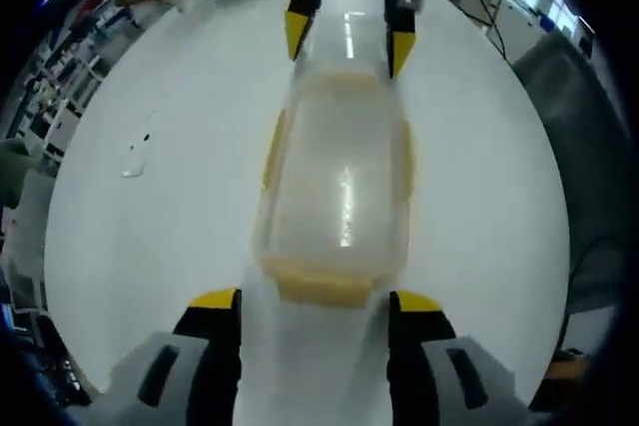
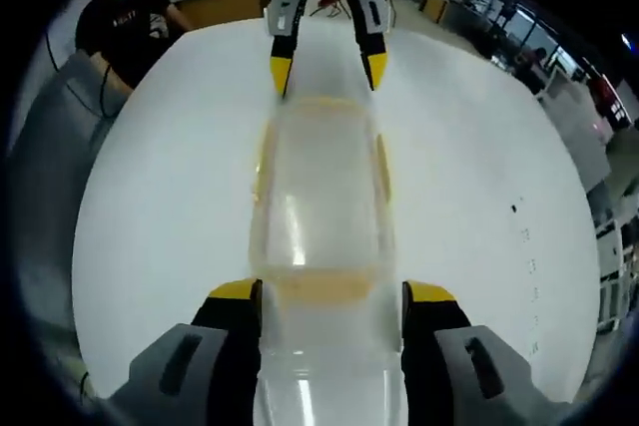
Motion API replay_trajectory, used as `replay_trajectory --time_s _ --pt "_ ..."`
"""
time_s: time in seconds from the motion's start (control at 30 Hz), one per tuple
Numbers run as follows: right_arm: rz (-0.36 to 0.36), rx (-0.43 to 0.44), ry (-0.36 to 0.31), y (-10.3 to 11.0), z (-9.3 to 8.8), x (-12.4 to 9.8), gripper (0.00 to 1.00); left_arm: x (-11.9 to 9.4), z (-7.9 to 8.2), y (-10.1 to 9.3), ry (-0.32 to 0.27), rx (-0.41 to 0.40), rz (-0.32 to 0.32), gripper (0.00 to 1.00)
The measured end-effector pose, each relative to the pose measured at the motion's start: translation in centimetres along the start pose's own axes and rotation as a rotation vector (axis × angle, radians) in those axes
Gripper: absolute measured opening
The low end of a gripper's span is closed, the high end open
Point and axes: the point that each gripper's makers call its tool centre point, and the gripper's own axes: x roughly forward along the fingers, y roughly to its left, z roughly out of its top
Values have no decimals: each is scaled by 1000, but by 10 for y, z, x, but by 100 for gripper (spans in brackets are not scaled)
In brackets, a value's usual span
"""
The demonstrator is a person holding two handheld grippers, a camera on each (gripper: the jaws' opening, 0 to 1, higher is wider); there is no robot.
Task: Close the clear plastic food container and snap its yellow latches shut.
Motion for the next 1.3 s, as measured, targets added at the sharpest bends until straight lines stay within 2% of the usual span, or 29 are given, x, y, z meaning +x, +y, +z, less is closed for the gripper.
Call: replay_trajectory --time_s 0.03,0.13,0.27,0.57,0.63,0.67,1.1,1.3 --pt "11 9 15 1 -2 4 53 2 -2 0 23 8 -2 51" --pt "24 -19 46 2 -6 10 51 7 0 -6 26 8 -31 45" --pt "49 -16 50 6 -3 12 47 10 0 -8 23 14 -38 45" --pt "41 -23 57 3 -3 12 43 13 1 -13 24 35 -70 41" --pt "80 -8 83 10 -7 11 37 14 1 -17 26 25 -89 36" --pt "70 -26 81 9 -6 12 38 14 1 -19 25 16 -99 35" --pt "54 -23 159 7 -8 15 37 13 -1 -22 53 12 -87 34" --pt "60 -15 188 21 -8 14 36 11 -3 -32 40 13 -91 34"
